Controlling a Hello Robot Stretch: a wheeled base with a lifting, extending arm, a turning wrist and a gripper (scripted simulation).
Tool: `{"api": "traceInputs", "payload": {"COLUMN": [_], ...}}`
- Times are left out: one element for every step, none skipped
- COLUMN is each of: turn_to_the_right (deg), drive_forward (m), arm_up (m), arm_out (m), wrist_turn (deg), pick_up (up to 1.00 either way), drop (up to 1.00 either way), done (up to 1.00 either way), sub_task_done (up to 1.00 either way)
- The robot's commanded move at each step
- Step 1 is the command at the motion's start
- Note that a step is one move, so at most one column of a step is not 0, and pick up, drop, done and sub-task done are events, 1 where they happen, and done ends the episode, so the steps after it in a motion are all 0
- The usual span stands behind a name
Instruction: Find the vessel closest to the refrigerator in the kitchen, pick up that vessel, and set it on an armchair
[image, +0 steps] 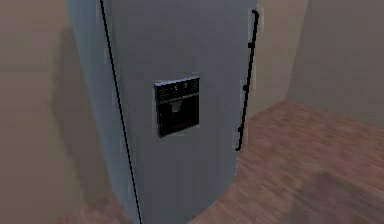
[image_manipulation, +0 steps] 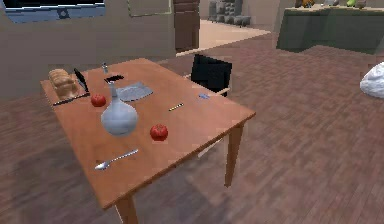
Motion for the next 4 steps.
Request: {"api": "traceInputs", "payload": {"turn_to_the_right": [0.0,0.0,0.0,0.0], "drive_forward": [0.25,0.0,0.0,0.0], "arm_up": [0.0,0.5,0.38,0.0], "arm_out": [0.0,0.0,0.0,0.5], "wrist_turn": [0.0,0.0,0.0,0.0], "pick_up": [0.0,0.0,0.0,0.0], "drop": [0.0,0.0,0.0,0.0], "done": [0.0,0.0,0.0,0.0], "sub_task_done": [0.0,0.0,0.0,0.0]}}
